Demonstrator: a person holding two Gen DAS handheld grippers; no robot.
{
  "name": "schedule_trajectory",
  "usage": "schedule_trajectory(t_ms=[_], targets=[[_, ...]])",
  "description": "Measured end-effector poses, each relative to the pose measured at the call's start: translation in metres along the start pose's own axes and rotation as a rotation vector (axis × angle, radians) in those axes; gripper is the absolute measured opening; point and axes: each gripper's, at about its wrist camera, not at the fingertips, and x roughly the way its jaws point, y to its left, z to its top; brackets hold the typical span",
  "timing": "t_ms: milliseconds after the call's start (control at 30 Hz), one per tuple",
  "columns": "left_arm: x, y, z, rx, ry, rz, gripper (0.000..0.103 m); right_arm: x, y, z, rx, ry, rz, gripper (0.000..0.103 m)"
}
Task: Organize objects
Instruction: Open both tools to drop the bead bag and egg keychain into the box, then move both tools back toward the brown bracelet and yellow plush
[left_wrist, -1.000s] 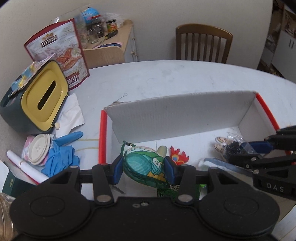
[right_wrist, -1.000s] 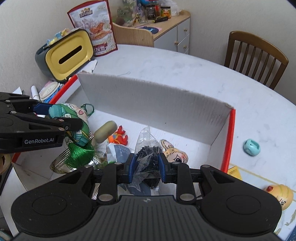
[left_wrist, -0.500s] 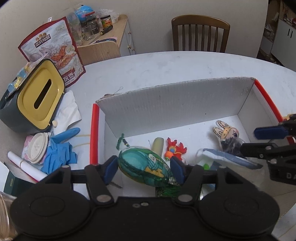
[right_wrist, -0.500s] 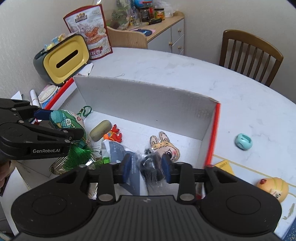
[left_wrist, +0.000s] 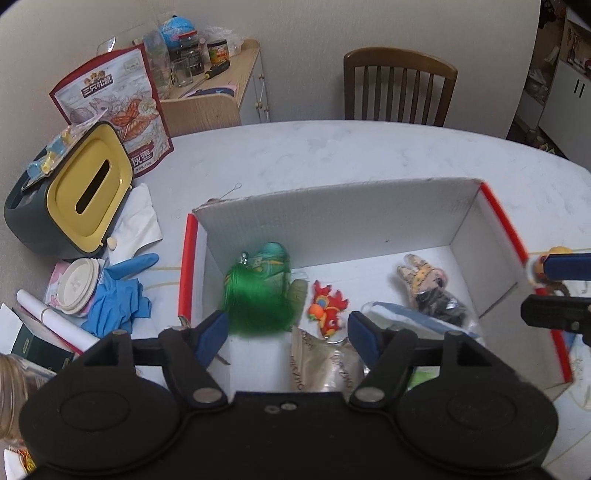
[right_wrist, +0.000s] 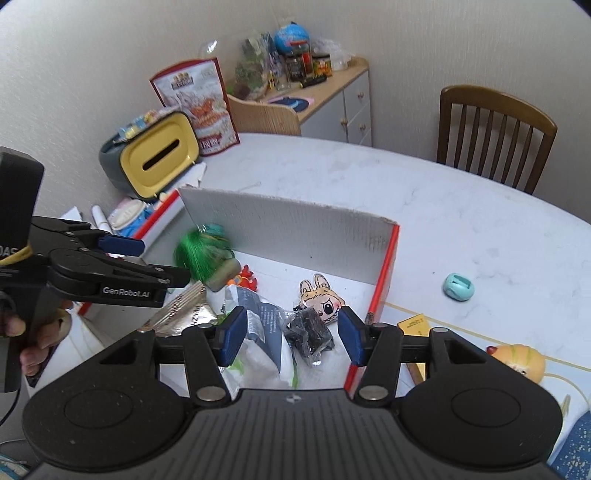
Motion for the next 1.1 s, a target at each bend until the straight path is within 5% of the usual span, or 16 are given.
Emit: schedule_trajectory(t_ms=[500,1100], targets=[[-0.058,-0.058,0.001,0.031,-0.094,-0.099,0.078,-0.080,-0.043,-0.020,0.012,-0.095,0.011,0.058],[-0.068,-0.161,0.003,0.093,-0.124,-0.184,0.096,-0.132,-0.162,-0.066,0.121,-0.108,-0.139,0.063]])
